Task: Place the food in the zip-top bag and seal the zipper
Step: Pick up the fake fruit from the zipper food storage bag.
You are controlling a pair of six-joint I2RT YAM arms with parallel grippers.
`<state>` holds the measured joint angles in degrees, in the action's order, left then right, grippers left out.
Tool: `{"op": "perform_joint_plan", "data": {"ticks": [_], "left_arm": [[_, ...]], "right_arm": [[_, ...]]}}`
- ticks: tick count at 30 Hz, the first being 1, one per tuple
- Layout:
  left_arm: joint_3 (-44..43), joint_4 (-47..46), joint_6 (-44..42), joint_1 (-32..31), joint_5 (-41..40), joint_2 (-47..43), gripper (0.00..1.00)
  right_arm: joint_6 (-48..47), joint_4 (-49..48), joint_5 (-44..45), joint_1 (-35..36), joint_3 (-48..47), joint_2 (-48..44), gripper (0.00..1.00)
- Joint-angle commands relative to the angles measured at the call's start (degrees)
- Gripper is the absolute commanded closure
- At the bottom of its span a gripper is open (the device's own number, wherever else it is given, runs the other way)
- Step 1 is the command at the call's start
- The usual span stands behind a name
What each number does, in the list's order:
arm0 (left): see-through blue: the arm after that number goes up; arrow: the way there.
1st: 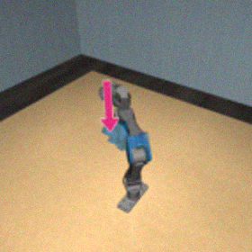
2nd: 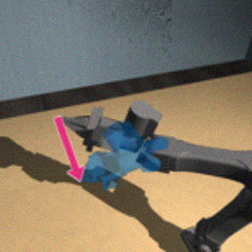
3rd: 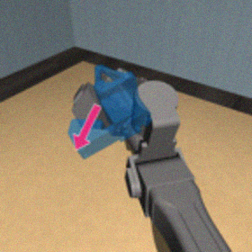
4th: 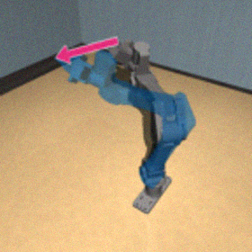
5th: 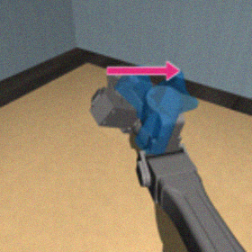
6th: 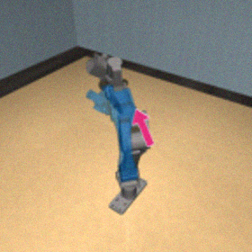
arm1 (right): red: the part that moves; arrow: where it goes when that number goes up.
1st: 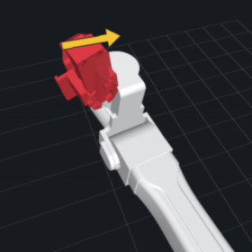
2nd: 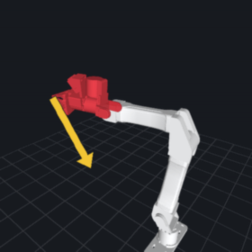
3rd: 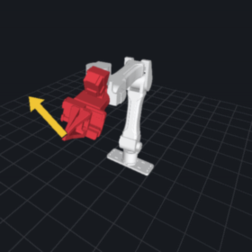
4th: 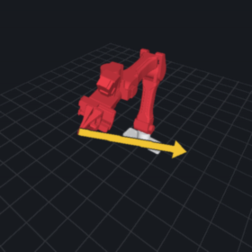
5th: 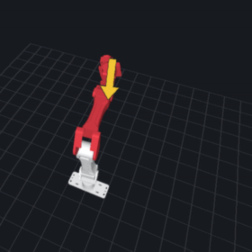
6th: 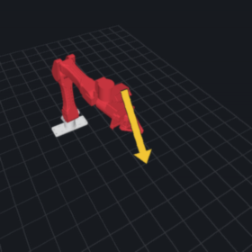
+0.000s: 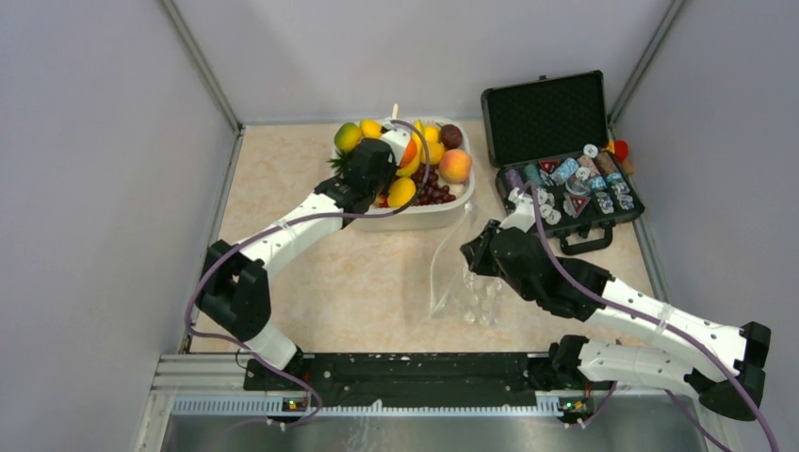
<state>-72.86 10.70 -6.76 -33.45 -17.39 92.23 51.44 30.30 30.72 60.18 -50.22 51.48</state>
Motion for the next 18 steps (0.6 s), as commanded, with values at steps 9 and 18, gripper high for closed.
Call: {"op": "perform_joint_plan", "data": {"ticks": [9, 18], "left_arm": [[0.72, -1.51, 0.01, 0.14, -2.76, -10.54, 1.0], [-0.27, 0.99, -1.95, 0.14, -6.1, -12.67, 1.0]], "right_arm": [[-0.47, -2.8, 0.48, -0.34, 1.24, -2.5, 1.0], [-0.02, -3.28, 0.6, -0.35, 2.01, -2.83, 1.0]]}}
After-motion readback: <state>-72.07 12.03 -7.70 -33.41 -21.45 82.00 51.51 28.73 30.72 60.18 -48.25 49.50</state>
